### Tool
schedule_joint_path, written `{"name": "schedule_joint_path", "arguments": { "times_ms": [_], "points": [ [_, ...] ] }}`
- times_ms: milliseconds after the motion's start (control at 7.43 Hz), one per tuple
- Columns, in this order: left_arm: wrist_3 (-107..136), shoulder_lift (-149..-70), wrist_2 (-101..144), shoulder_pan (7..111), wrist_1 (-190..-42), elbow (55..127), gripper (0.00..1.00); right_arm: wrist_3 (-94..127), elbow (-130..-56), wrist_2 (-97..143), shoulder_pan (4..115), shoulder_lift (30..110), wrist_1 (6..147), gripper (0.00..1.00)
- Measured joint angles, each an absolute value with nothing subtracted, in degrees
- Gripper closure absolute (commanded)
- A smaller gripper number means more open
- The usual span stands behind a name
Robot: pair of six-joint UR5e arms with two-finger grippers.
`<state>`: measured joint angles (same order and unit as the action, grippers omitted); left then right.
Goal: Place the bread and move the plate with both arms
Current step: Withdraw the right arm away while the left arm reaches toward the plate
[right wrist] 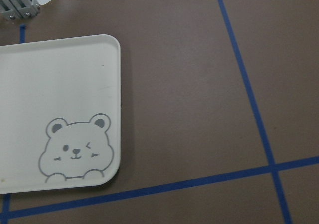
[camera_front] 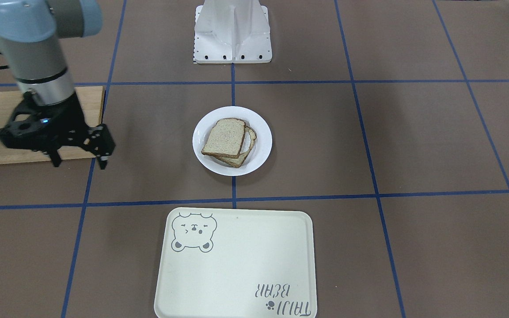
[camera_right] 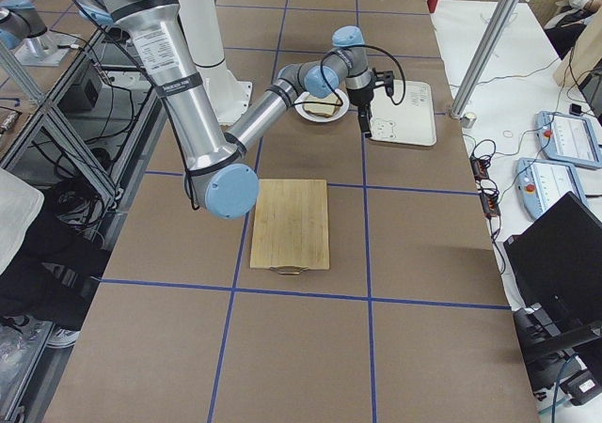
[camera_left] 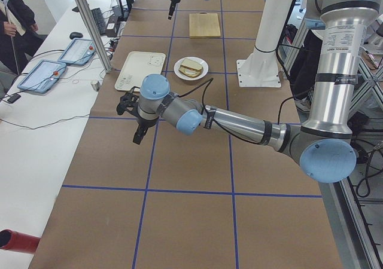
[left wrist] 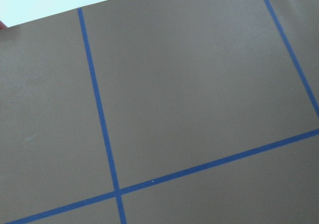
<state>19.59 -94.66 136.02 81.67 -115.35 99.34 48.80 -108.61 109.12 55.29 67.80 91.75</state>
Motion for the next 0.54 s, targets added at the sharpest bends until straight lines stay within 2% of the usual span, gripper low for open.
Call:
{"name": "schedule_joint_path", "arguments": {
  "times_ms": [538],
  "points": [
    [58.3,-100.8,134.0,62.4,-134.9,98.6,0.01,-0.6,-102.7,126.0,81.0,84.2,92.4,0.0]
  ]
}}
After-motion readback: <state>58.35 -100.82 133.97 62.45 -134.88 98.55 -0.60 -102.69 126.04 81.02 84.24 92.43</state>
